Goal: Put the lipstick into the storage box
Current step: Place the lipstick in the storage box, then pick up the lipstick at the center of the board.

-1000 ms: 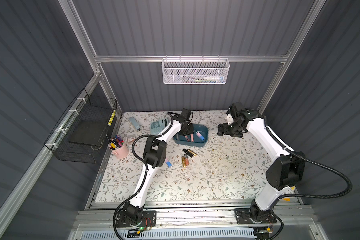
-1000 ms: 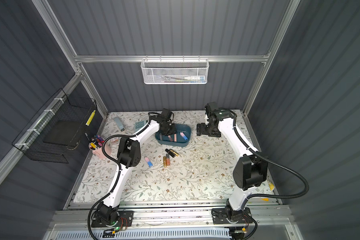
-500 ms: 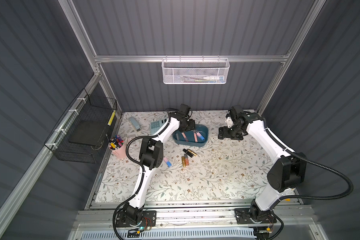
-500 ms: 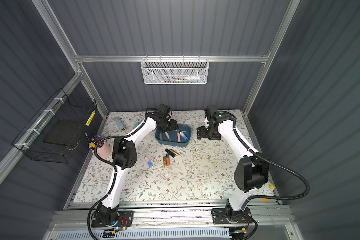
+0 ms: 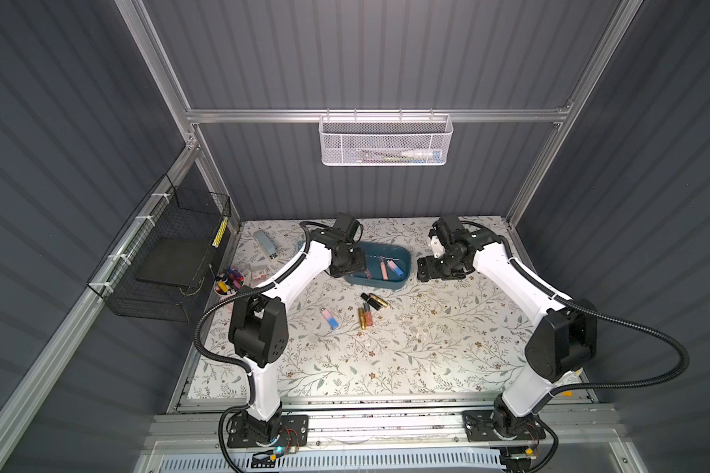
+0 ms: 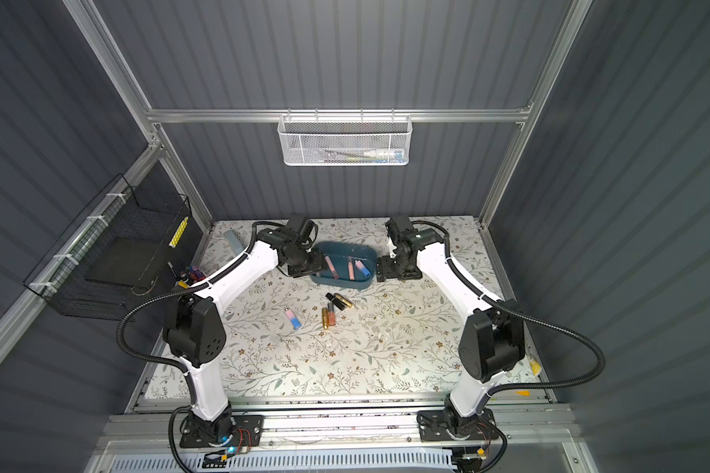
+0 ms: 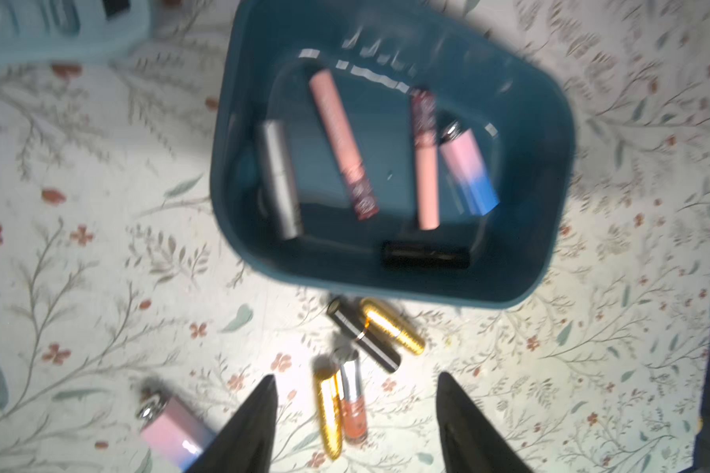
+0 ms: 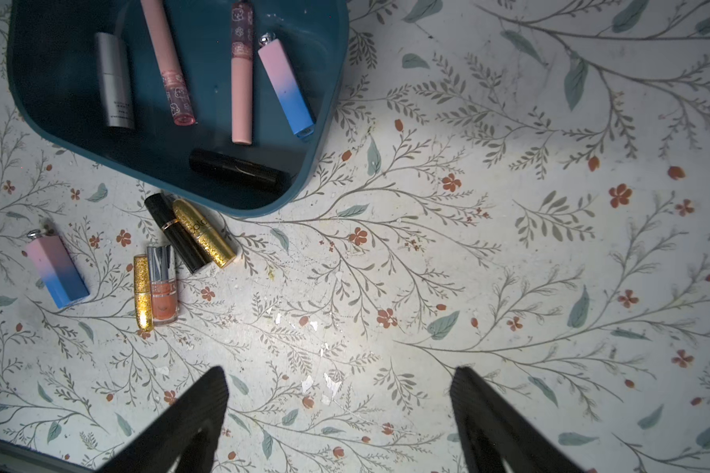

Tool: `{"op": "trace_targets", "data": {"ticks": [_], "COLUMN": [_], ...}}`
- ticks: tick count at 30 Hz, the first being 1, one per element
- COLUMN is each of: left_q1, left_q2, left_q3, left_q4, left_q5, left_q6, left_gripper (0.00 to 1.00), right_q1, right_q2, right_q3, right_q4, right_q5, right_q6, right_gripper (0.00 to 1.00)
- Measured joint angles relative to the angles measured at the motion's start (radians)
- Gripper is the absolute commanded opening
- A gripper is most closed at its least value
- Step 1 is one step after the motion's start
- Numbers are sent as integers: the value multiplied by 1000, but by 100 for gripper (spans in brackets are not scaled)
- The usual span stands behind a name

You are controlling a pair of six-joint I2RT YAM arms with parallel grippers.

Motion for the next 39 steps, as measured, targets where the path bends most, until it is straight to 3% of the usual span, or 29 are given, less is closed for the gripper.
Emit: {"op": "trace_targets", "data": {"ticks": [5,22,39], "left_q1": [-32,-109,-124], "left_q2": [-35,-35,8], "left_q3": [-130,-287,-321], "left_q4": [-7,46,68], "left_q5": [-12,-6,13], "left_q6": [-30,-73,-73], "left_gripper": [48,50,49], "right_q1": [-2,-2,-2], "right_q2": [-3,-95,-144], "right_q3": [-21,-125,-195], "right_q4": [21,41,47], "right_q5": [0,-5,-4], "right_q6": [21,51,71], "right_gripper": [88,88,88]}}
